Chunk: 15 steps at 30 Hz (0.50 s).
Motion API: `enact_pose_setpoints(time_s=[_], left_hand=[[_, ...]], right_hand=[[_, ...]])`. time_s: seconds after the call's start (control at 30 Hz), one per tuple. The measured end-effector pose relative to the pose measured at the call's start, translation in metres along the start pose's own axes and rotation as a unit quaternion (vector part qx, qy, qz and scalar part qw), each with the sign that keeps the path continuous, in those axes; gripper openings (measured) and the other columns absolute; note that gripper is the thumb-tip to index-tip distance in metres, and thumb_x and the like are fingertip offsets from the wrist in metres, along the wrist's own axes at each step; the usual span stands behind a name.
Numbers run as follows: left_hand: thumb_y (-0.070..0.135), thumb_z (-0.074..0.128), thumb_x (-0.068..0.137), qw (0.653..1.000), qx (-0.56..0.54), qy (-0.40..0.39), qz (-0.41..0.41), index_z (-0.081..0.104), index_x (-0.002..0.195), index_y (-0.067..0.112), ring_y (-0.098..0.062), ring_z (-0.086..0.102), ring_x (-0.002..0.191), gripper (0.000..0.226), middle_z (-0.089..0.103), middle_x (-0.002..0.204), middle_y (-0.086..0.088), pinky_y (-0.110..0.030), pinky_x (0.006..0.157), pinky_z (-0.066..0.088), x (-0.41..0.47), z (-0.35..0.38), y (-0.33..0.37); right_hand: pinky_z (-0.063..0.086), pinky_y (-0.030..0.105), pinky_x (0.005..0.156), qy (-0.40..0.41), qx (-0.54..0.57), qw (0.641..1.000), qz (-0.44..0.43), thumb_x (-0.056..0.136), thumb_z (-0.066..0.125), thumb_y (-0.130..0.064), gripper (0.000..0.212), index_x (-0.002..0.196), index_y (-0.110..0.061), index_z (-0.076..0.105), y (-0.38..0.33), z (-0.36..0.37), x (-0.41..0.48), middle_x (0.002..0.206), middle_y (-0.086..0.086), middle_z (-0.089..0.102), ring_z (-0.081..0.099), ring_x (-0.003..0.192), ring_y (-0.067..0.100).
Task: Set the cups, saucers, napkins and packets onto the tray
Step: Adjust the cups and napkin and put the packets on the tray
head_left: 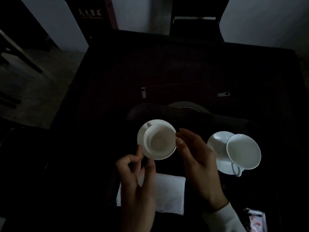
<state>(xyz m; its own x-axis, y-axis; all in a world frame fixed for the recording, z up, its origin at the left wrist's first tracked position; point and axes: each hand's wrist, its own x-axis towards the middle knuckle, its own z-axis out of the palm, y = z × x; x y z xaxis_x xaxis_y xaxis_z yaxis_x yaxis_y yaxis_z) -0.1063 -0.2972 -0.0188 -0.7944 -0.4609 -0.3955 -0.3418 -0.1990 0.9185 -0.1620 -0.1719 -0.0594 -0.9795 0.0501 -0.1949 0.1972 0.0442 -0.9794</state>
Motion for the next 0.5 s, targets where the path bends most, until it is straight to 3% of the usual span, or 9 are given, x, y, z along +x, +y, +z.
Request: enact_pose_setpoints(time_s=[0.13,0.23,0.33,0.5], left_hand=[[0.032,0.071,0.086,1.000,-0.008,0.014,0.007,0.051,0.088,0.040,0.009,0.060,0.117,0.022,0.069,0.126,0.018,-0.020,0.093,0.043,-0.004,-0.001,-0.012],[0.033,0.066,0.079,1.000,-0.012,-0.011,0.001,0.050,0.091,0.041,0.011,0.057,0.119,0.021,0.066,0.129,0.023,-0.009,0.085,0.044,-0.004,0.001,-0.012],[0.039,0.074,0.083,1.000,-0.017,-0.019,0.002,0.051,0.092,0.042,0.010,0.057,0.121,0.025,0.066,0.131,0.020,0.001,0.080,0.044,0.004,-0.001,-0.012],[0.051,0.066,0.071,0.999,0.012,-0.045,0.020,0.050,0.097,0.043,0.017,0.055,0.116,0.032,0.064,0.134,0.021,0.004,0.077,0.042,0.017,-0.006,-0.008]], right_hand=[[0.056,0.020,0.088,-0.003,0.008,1.000,0.004,0.095,0.066,-0.037,0.030,0.125,-0.038,0.066,-0.003,0.003,-0.006,0.121,-0.014,0.072,0.067,0.115,0.001],[0.055,0.014,0.085,0.005,0.005,1.000,0.006,0.096,0.066,-0.034,0.027,0.124,-0.038,0.066,-0.004,0.005,-0.012,0.117,-0.018,0.073,0.068,0.112,-0.001],[0.053,0.013,0.085,0.017,0.000,1.000,-0.003,0.096,0.066,-0.030,0.028,0.123,-0.034,0.066,-0.004,0.007,-0.020,0.115,-0.017,0.074,0.069,0.110,0.000],[0.054,0.014,0.087,0.028,0.006,1.000,0.005,0.092,0.070,-0.031,0.034,0.126,-0.033,0.066,-0.002,0.012,-0.033,0.117,-0.016,0.074,0.068,0.112,0.001]])
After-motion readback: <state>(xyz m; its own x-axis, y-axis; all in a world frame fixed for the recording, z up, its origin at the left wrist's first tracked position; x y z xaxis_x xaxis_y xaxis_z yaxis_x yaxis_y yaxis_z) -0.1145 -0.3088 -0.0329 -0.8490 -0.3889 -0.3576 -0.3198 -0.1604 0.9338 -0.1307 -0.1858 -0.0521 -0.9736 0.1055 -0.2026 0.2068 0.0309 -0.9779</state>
